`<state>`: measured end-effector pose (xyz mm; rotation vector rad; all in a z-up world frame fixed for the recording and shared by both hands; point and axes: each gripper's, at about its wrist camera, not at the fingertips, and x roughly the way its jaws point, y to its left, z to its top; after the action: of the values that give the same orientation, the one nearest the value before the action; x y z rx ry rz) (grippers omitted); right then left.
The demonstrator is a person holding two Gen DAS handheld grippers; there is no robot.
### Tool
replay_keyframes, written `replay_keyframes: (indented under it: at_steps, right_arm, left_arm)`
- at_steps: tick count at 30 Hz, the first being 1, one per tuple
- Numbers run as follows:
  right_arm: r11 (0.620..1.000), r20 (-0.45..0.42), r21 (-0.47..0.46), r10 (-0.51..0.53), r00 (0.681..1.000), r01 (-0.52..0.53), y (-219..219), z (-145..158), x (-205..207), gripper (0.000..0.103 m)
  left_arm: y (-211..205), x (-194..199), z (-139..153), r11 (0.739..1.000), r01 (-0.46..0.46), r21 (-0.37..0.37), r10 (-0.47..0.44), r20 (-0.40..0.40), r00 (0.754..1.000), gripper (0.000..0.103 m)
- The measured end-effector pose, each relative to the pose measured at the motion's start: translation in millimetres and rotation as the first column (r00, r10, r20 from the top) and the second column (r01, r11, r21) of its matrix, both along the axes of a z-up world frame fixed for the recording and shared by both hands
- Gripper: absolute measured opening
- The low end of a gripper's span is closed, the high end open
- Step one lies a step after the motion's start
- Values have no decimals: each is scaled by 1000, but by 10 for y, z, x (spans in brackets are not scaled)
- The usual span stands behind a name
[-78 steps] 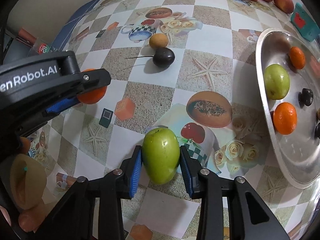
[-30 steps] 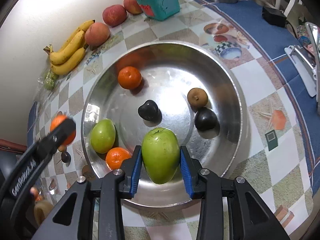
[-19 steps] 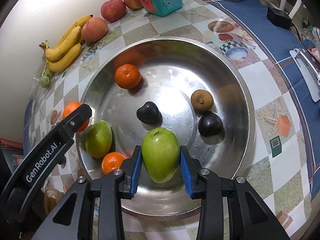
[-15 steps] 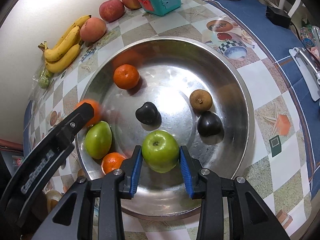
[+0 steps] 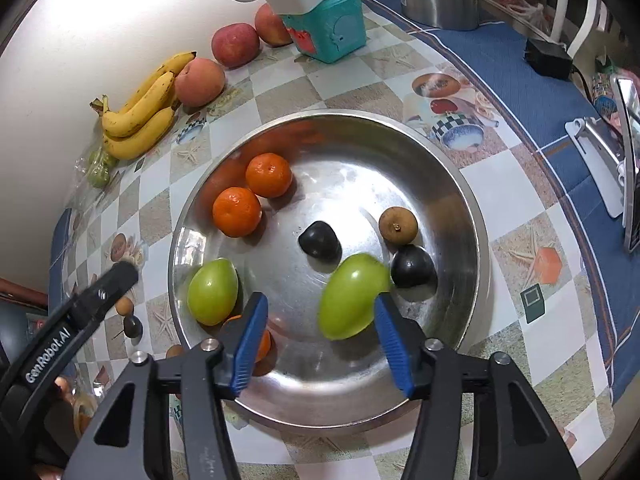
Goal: Organize fruits
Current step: 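Withdraw both open grippers from the bowl toward the black plum and brown kiwi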
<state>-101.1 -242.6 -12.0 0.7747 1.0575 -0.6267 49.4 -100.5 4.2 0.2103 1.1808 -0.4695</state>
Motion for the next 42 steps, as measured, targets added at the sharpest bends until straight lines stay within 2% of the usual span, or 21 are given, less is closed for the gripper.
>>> replay_keyframes:
  at_steps: [2,4,9,10,12,18,21,34,42]
  right_arm:
    - [1000,-3,-4,9,1000,-9,15,6,23,60]
    - [1000,-10,-11,15,1000,-16,33,9,43,70]
    - [999,-24,-34,41,999,-42,93,30,114,72]
    - [998,-28,-40,49,998,-50,105,35,127,77]
    - [996,-39,-60,67,997,-69,143,52,165,80]
    - [988,-46,-102,112,993,-116,259,98,250,80]
    - [985,-52,-116,122,991,-127,301,107,278,88]
    - [982,-53,-116,147,988,-152,393,98,365,88]
    - [974,-72,-103,196,978,-203,538,38,477,88]
  left_arm:
    - [125,55,-89,999,-33,39,33,-17,999,84]
    - [237,99,-174,996,-61,68,64,-34,997,86]
    - [406,146,-246,989,-113,96,117,-34,993,100]
    - [422,145,-245,988,-115,99,118,-28,993,102]
    - [449,137,-233,988,-115,103,117,-18,993,102]
    - [557,93,-149,986,-130,101,129,16,991,103]
    - [594,86,-136,987,-124,101,123,19,992,103]
    - [708,137,-98,985,-144,97,142,29,989,103]
    - [914,268,-35,974,-218,67,217,30,976,103]
